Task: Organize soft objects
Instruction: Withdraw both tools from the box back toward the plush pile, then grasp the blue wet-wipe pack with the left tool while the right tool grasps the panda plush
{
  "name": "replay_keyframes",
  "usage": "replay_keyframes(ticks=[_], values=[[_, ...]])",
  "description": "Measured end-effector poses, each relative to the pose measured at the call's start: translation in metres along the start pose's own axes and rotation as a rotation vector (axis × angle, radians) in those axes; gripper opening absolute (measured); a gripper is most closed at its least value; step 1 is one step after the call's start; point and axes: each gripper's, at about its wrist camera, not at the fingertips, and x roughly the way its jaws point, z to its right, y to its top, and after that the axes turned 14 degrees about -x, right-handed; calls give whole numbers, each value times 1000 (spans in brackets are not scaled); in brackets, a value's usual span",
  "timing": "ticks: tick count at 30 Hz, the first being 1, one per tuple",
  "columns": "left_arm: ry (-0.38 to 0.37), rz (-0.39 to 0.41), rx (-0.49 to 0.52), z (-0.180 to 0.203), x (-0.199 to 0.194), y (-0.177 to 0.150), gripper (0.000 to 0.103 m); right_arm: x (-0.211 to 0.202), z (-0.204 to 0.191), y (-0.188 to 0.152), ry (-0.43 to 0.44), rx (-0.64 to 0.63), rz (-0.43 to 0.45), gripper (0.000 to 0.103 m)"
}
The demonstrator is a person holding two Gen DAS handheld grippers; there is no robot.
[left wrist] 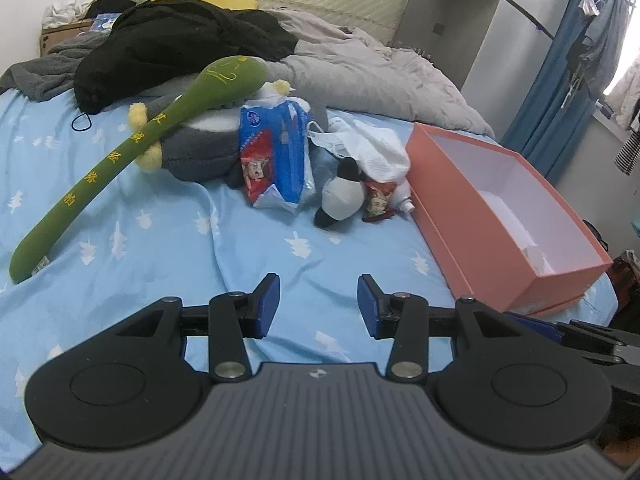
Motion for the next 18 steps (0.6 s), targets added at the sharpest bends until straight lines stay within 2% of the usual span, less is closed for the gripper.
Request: replay_keyframes(ticks=[12,18], values=[[50,-10,-41,-19,65,31,56,56,-3,17,31,-36,-18,37],[53,-25,-66,-24,103,47,56,94,5,24,29,-34,-52,37]])
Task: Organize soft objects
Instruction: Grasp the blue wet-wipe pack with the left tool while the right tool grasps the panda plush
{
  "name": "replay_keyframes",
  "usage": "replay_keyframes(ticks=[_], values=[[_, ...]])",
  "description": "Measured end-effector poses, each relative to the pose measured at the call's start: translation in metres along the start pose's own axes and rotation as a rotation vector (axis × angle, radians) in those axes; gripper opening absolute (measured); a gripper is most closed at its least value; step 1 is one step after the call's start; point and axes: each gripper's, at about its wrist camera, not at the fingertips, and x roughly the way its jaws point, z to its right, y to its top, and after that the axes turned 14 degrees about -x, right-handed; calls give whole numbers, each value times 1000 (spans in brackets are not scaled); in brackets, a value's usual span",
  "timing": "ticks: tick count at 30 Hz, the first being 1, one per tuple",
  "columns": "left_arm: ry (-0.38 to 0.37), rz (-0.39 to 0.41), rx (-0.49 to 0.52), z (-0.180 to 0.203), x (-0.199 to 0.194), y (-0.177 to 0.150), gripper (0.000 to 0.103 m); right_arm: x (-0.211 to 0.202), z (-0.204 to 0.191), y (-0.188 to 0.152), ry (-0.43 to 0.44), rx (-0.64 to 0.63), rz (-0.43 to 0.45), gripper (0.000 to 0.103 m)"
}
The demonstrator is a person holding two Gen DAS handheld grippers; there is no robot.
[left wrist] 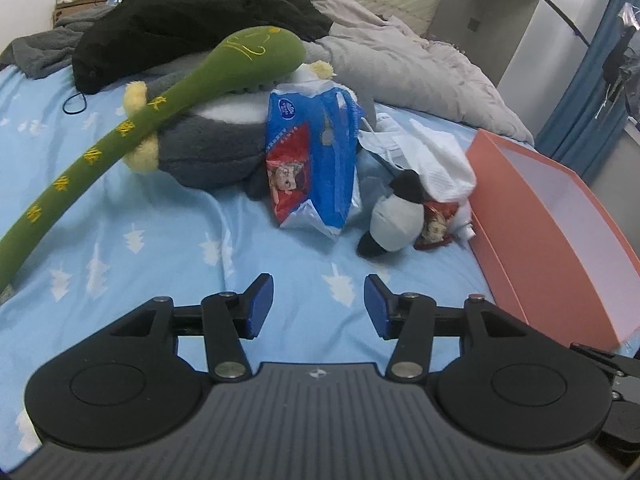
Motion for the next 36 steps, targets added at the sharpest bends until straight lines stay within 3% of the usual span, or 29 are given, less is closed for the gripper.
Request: replay_keyframes(ticks=[11,12,14,15,18,22,27,29,33,36], values=[[-46,-14,-29,6,67,37,56,69,21,29,16,18,6,37],[-52,-13,-36,6,72,41,56,75,22,32,16,19,3,41],[-55,-12,-41,7,82,48,56,86,23,37,6,23,4,67],[-53,-13,-43,8,87,51,56,90,23,39,4,27,10,69],[-93,8,-34,13,93,59,56,103,26,43,9,29,13,69],[-39,38,21,25,108,64,56,118,30,47,9,36,11,69],[-46,19,78,34,126,64,55,131,31,54,10,48,18,69],[-35,29,83,35,129,63,51,133,30,57,-1,64,27,69],[-12,36,80,33,134,63,30,139,29,59,-13,67,33,67],[-5,39,74,30,131,64,20,138,31,61,-4,76,35,58]])
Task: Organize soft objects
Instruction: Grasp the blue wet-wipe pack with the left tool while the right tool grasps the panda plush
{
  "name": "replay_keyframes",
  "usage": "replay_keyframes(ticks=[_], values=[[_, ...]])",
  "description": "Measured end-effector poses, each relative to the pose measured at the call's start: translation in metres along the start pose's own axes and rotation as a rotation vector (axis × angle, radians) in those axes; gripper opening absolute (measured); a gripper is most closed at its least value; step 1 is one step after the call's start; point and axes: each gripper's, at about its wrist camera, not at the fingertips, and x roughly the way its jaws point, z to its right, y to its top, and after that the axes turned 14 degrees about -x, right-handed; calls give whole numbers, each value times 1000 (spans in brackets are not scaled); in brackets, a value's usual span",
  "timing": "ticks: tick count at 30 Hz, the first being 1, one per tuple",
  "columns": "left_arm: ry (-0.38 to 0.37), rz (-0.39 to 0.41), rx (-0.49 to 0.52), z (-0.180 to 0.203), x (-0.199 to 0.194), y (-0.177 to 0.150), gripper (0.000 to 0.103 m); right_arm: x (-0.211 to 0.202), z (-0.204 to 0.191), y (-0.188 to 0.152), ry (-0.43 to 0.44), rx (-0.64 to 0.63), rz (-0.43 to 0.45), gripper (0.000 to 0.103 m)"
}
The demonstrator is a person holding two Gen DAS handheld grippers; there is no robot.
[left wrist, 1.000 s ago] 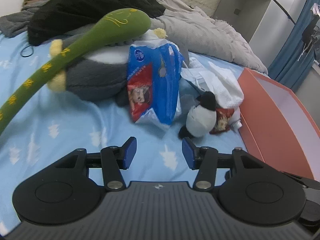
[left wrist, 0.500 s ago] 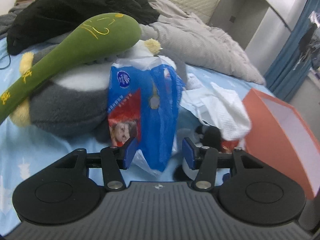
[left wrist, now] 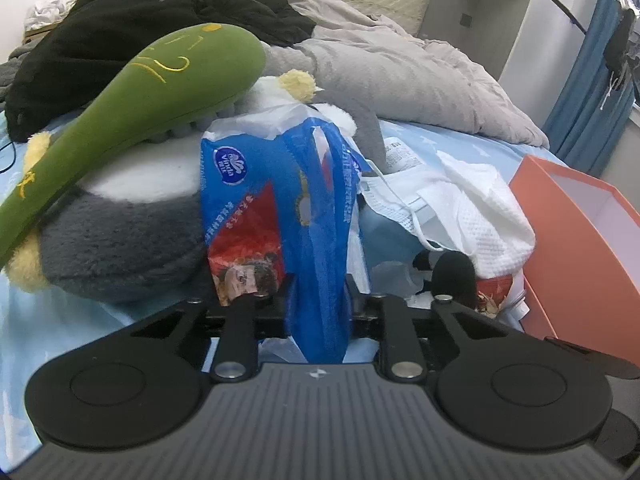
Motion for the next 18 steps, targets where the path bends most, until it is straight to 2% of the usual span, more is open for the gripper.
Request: replay_keyframes(ticks=[7,18], values=[[-16,9,-28,-6,-26,-1,10,-15,-1,-1,7,-8,-7,53],[-35,-13,-28,-7,-87,-25,8,-63,-11,-18,21,-80,-31,51]])
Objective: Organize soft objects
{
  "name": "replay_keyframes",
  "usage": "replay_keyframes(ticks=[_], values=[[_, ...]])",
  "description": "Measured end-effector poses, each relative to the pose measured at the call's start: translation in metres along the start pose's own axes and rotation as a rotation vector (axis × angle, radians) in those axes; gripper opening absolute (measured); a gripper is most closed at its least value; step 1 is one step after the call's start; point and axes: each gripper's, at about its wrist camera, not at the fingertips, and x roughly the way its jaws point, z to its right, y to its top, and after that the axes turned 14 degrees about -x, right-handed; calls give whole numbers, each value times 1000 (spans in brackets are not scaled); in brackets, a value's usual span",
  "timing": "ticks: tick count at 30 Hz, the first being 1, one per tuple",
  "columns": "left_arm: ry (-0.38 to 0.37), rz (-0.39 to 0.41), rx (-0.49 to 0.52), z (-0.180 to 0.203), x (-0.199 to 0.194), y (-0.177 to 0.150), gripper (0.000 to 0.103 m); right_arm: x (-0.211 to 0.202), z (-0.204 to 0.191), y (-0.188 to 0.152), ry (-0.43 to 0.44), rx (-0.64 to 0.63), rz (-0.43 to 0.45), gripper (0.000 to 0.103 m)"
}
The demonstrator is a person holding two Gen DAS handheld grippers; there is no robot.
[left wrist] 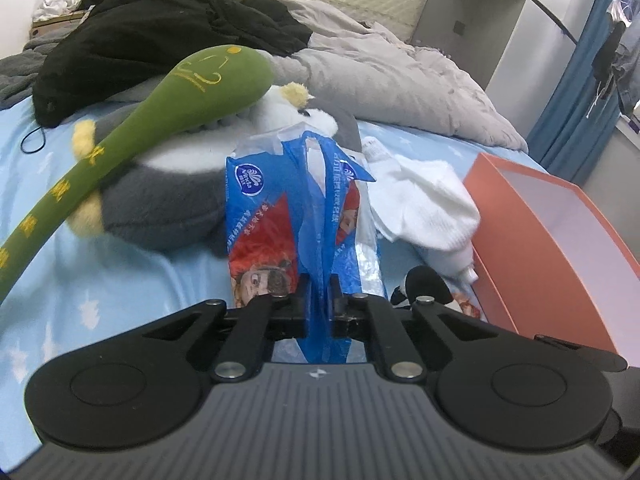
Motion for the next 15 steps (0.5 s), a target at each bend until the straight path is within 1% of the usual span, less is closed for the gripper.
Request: replay_keyframes(ticks=[15], values=[[8,-77,-13,-6,-64,-51,8,-66,-18,-38,0,-48,-32,51]])
